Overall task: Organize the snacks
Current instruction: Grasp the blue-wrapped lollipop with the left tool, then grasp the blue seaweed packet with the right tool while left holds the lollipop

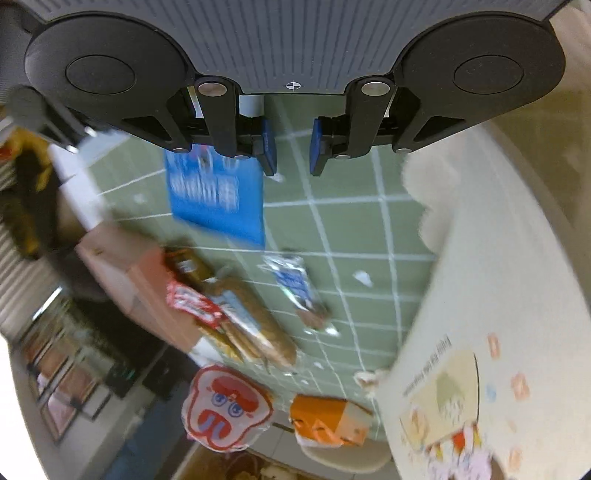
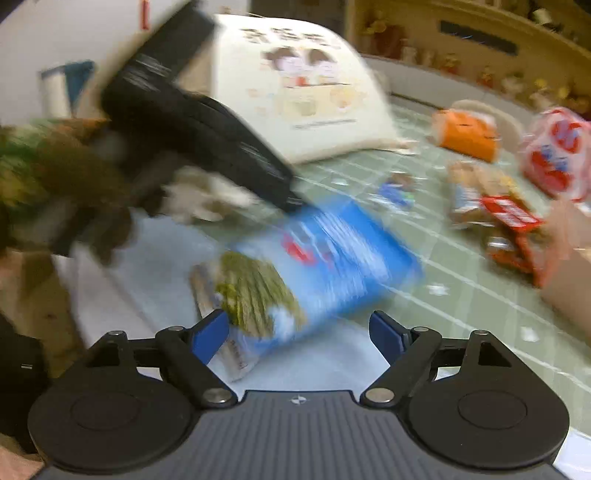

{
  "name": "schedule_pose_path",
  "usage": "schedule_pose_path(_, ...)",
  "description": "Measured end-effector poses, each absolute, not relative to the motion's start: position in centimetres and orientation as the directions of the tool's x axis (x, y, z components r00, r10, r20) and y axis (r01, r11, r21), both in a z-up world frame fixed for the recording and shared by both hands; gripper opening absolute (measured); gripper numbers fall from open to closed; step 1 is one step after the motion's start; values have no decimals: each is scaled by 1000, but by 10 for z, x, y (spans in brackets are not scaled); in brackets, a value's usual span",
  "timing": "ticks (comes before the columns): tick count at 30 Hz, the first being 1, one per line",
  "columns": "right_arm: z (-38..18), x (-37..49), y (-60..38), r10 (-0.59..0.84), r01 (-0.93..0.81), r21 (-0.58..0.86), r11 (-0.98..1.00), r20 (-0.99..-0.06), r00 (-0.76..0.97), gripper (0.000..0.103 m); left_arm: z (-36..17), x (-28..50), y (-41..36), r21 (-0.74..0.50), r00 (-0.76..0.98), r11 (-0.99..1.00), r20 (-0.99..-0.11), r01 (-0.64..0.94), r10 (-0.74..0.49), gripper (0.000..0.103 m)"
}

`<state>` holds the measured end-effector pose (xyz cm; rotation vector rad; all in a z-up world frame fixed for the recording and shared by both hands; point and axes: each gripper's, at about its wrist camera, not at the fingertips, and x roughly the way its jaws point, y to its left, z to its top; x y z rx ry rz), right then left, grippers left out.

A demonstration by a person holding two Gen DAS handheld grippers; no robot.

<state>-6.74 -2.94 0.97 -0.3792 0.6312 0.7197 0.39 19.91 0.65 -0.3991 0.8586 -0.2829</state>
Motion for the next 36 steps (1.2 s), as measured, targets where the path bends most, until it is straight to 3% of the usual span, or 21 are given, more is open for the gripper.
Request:
schedule_pose_path(10,27,-38,-97,494,-569,88,818,-614,615,83,-9,32,160,-676,528,732,-592,86,-609,26)
schedule_pose_path(12,29,-36,-104,464,-529,73,846,-589,662,83,0,37,154,-633,573,769,-597,93,-561,26)
schedule_pose_path(16,16,-29,-111,344,-426,-38,904,-527,777,83,22,61,160,-377,760,925,-612,-37,-219,26)
schedule_pose_path(18,9,-28,-116,320,-402,-50,914,-519,793,83,24,83,166,-331,780,938,-613,-105,-129,26)
schedule_pose_path(24,9,-21,-140,361,-373,82,924,-505,784,84,15,151,159,-264,718,951,-692,-162,-70,27)
schedule_pose_path(26,8,-17,-145,374,-372,111,921,-509,775,84,11,166,152,-226,702,960,-711,-165,-47,33)
schedule_pose_path(31,3,-12,-145,401,-382,150,912,-524,751,84,7,175,129,-105,692,990,-722,-96,-9,44)
schedule_pose_path(36,1,-6,-149,408,-362,196,911,-546,731,84,7,163,113,-27,689,1000,-725,-3,-18,43)
